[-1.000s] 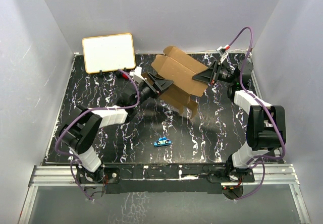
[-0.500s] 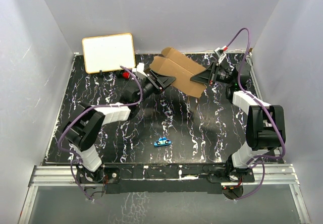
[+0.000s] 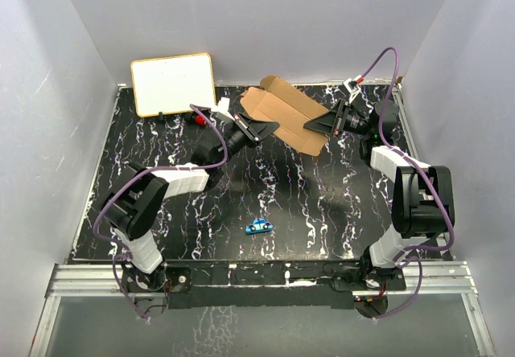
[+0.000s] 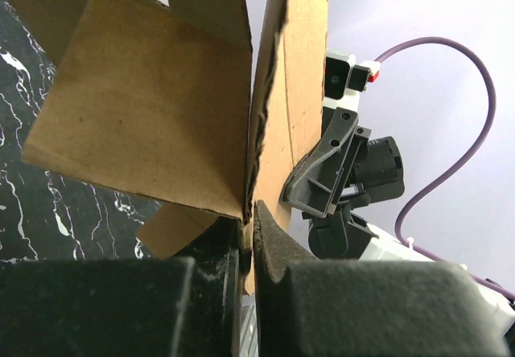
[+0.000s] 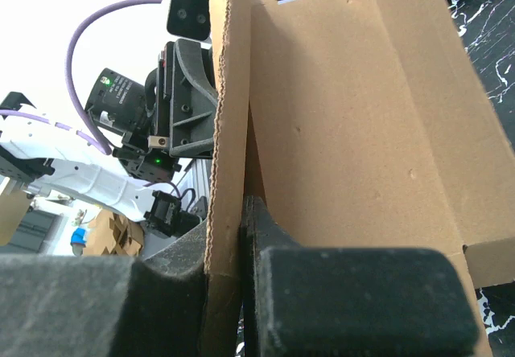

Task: Fold the paper box

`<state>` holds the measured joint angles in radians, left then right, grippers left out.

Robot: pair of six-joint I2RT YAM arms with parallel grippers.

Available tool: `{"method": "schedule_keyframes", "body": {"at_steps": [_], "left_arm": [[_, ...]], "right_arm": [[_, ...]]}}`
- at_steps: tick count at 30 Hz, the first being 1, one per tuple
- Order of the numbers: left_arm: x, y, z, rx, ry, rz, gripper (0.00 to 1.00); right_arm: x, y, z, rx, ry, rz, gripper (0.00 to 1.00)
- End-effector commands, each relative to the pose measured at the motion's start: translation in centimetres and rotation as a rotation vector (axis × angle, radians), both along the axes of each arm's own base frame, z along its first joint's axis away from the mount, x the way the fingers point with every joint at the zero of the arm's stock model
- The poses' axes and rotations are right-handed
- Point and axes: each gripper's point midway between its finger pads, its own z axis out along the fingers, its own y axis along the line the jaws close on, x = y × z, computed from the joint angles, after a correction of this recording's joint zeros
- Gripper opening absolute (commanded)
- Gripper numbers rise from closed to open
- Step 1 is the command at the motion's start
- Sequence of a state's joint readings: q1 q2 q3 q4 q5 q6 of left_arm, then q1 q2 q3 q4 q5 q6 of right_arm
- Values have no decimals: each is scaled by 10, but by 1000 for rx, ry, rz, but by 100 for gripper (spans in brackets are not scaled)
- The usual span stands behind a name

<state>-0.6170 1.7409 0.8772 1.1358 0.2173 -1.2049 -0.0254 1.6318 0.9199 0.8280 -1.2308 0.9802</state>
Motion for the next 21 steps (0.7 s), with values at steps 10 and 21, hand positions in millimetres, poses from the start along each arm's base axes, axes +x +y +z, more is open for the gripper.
{"method": "schedule_keyframes", "body": {"at_steps": [10,21], "left_arm": [[-18,7,11,57,-91,-14,67],[-38,122,-3,396,-252,43,97]], "right_arm": [[1,-18,30,-29,-187,10,8],[-24,-38,46,-97,-207,140,8]]}}
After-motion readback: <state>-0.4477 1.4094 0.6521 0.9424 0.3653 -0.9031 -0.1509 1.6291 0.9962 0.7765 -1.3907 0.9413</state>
